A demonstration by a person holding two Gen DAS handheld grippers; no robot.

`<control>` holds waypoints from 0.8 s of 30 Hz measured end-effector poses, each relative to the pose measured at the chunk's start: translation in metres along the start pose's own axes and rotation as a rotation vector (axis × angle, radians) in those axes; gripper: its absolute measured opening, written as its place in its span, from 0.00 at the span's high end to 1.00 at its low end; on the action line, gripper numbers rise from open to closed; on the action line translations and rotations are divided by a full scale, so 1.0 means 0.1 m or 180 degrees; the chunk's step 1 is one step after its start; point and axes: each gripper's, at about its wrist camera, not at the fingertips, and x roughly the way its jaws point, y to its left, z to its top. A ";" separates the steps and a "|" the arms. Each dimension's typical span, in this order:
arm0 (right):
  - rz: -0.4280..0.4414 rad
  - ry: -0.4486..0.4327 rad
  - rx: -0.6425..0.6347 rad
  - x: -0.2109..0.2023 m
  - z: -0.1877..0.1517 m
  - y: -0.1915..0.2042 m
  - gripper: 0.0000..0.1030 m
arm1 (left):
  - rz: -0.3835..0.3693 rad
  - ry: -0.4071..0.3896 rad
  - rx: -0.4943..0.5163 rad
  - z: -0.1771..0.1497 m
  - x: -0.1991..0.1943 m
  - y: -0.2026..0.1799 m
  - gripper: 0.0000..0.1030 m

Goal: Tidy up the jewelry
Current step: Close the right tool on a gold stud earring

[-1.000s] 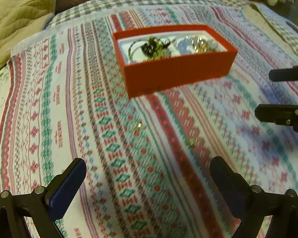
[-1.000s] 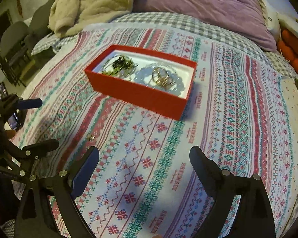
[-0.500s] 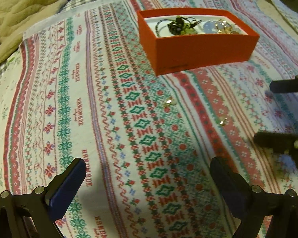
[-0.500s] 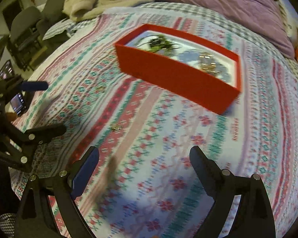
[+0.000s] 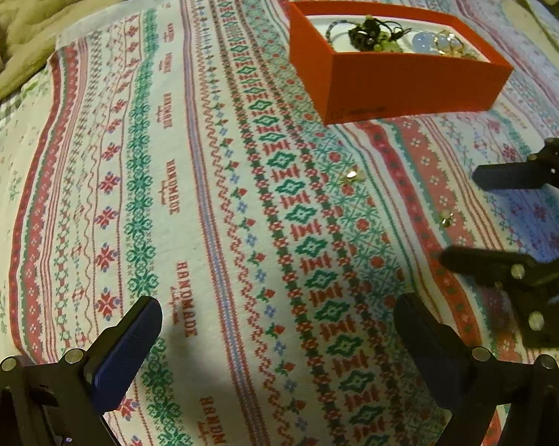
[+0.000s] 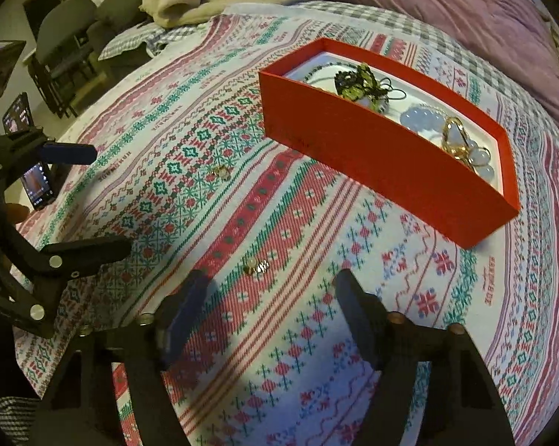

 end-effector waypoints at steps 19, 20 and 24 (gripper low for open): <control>0.0076 0.0007 -0.0198 0.09 0.07 0.09 0.88 | -0.0043 0.0015 -0.0034 -0.05 0.03 0.04 0.01; 0.0078 0.0010 -0.0195 0.09 0.06 0.09 0.91 | -0.0042 -0.0001 -0.0025 -0.04 0.03 0.03 0.01; 0.0087 0.0002 -0.0191 0.06 0.05 0.08 0.93 | -0.0064 -0.0111 0.0010 0.01 0.04 -0.01 0.01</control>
